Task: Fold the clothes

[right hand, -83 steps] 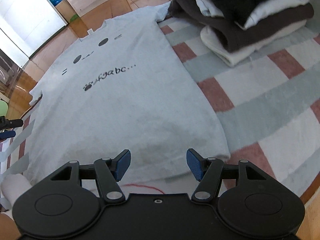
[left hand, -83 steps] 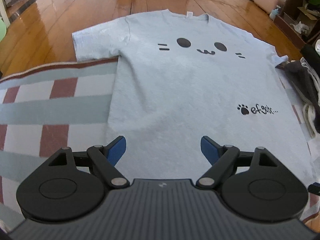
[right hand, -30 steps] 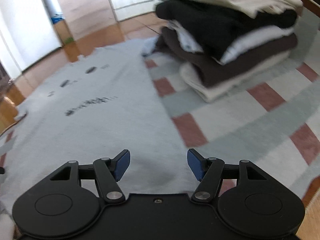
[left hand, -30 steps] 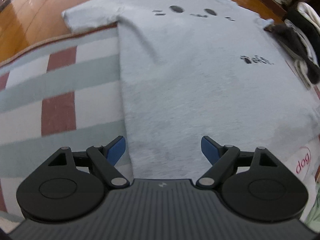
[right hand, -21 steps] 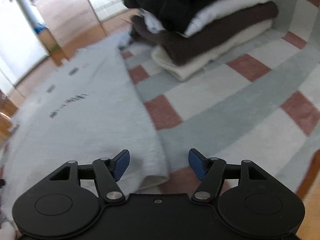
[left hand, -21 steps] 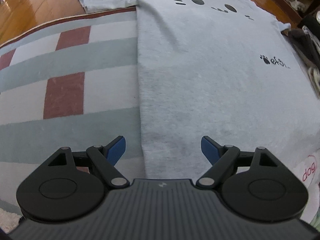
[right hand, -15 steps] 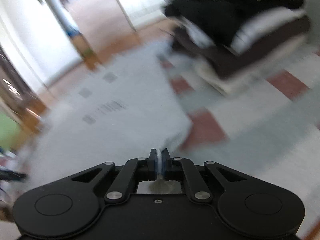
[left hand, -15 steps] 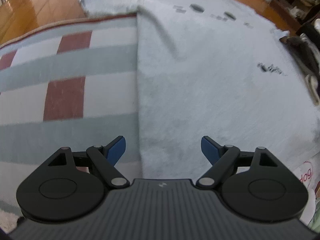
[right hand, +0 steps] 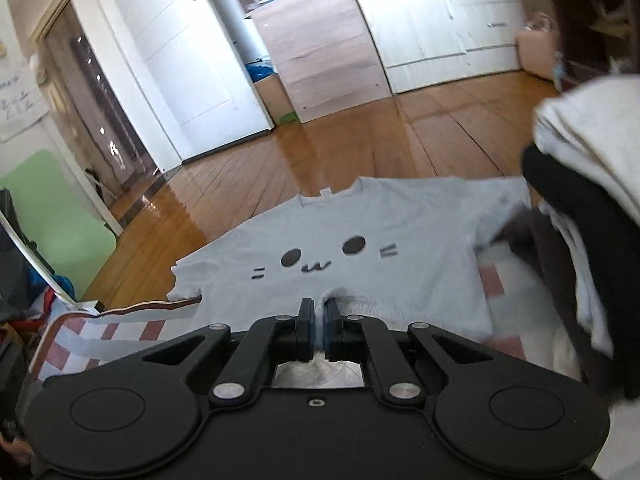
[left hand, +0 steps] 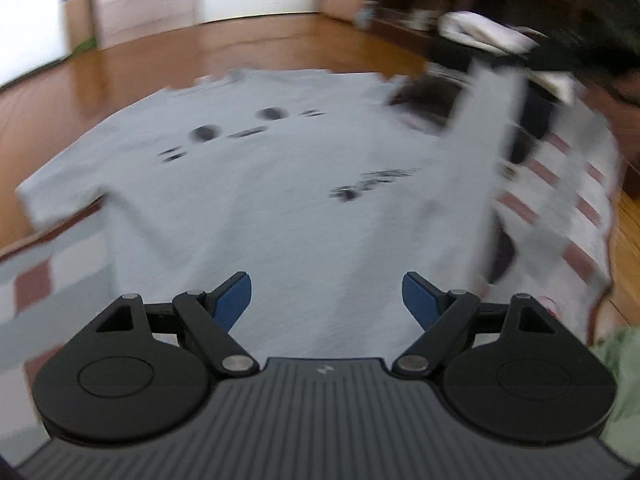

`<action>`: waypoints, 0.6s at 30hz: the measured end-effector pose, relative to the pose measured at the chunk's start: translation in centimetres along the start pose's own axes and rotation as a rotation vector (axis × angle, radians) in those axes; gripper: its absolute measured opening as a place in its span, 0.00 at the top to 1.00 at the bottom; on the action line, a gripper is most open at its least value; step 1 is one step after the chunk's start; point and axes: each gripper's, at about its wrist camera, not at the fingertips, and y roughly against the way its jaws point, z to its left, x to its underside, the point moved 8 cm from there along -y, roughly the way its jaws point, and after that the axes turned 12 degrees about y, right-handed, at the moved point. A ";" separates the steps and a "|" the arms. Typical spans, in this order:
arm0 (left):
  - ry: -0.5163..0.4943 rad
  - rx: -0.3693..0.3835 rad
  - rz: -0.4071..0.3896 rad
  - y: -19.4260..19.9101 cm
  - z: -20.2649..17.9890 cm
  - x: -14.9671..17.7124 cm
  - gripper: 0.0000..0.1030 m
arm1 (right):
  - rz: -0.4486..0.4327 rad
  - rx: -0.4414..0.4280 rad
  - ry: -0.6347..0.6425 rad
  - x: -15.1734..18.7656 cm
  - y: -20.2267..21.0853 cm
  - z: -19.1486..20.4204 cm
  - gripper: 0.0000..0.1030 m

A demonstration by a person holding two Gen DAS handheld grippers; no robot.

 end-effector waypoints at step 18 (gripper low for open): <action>-0.116 -0.039 0.185 -4.7 -2.1 4.2 0.19 | -0.044 0.074 0.017 -2.6 0.4 -0.4 0.93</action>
